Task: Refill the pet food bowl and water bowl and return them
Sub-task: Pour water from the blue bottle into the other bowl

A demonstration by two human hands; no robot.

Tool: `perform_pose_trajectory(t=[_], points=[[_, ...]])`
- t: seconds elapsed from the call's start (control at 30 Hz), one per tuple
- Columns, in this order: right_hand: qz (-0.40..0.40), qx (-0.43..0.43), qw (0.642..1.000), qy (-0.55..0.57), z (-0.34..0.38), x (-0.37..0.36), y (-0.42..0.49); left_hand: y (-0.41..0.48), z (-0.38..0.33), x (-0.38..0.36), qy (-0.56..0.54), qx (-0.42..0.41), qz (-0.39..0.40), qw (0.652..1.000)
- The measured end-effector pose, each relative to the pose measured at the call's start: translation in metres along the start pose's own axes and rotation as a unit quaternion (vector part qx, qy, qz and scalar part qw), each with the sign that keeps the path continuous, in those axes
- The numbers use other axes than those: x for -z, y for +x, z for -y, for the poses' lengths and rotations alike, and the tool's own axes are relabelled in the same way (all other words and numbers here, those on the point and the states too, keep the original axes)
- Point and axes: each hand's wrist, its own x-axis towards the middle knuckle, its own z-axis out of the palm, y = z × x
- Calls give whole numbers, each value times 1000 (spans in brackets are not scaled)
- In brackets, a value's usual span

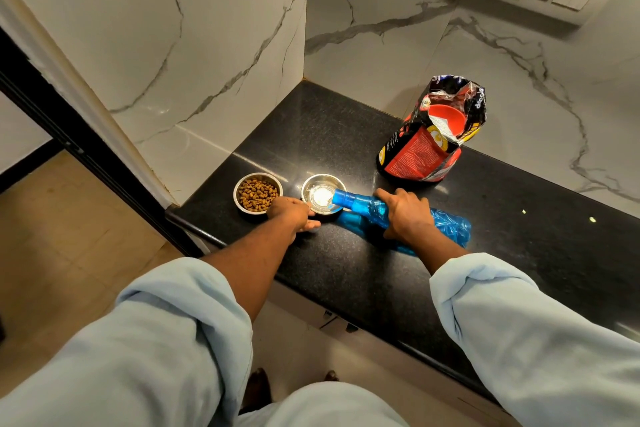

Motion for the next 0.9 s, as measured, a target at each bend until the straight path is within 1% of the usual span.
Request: perform_pose_trajectory(t=[0.33, 0.5, 0.6, 0.7, 0.8, 0.9], points=[[-16, -11, 1000, 16, -3, -4, -2, 4, -1, -1, -2, 18, -3, 1000], [-53, -23, 997, 50, -6, -4, -9, 1, -1, 1, 49, 0, -41, 998], [-103, -37, 990, 87, -6, 2, -13, -2, -6, -2, 65, -23, -53, 996], [-173, -50, 976, 123, -7, 10, -17, -9, -17, -10, 72, -56, -39, 995], [-244, -66, 950, 181, -16, 20, -27, -17, -29, -22, 92, -88, -23, 992], [-305, -91, 911, 262, -33, 26, -38, -21, -37, -37, 115, -112, -10, 987]])
